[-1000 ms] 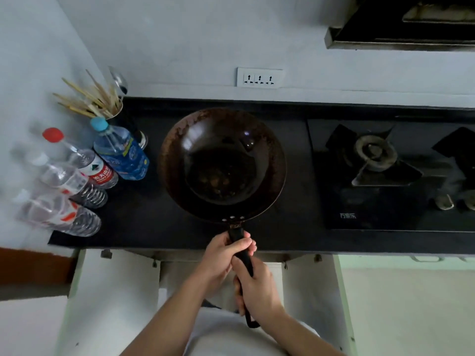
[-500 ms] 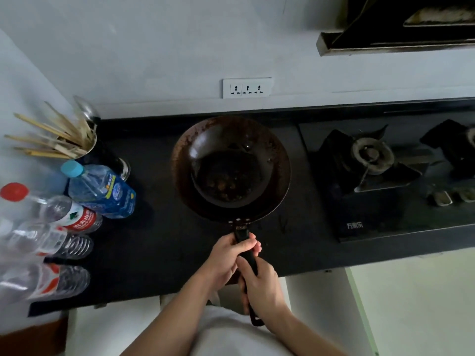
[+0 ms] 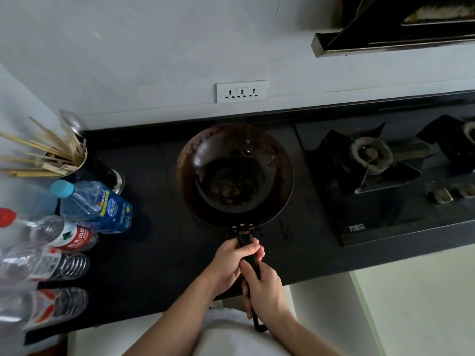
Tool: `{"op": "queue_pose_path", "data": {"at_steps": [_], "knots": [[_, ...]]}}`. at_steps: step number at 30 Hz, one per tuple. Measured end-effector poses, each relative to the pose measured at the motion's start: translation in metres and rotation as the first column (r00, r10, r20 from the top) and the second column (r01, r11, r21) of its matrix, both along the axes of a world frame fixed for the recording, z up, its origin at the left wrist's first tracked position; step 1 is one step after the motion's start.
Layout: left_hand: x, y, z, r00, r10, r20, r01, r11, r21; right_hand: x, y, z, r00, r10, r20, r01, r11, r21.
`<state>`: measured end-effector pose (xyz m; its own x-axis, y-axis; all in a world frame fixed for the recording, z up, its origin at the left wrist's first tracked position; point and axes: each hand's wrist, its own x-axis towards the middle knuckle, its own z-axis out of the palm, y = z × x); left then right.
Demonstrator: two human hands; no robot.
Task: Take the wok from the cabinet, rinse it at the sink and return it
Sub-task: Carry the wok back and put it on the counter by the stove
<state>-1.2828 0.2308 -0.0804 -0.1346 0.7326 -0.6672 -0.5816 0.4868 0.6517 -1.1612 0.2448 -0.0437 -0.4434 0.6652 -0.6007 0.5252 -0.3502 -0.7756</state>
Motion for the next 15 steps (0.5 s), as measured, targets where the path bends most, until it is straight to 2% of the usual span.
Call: {"op": "queue_pose_path", "data": {"at_steps": [8, 12, 15], "knots": [[0.002, 0.004, 0.002, 0.995, 0.074, 0.072, -0.07, 0.996, -0.054, 0.004, 0.008, 0.001, 1.0, 0.015, -0.008, -0.016, 0.998, -0.059], [0.005, 0.006, 0.005, 0.997, 0.071, 0.028, -0.068, 0.995, -0.078, 0.005, 0.014, 0.002, 1.0, 0.002, -0.018, -0.005, 0.99, -0.143], [0.01, 0.005, 0.008, 0.991, 0.132, 0.014, -0.13, 0.987, -0.094, 0.006, 0.016, -0.001, 1.0, 0.022, 0.007, -0.02, 0.989, -0.144]]}}
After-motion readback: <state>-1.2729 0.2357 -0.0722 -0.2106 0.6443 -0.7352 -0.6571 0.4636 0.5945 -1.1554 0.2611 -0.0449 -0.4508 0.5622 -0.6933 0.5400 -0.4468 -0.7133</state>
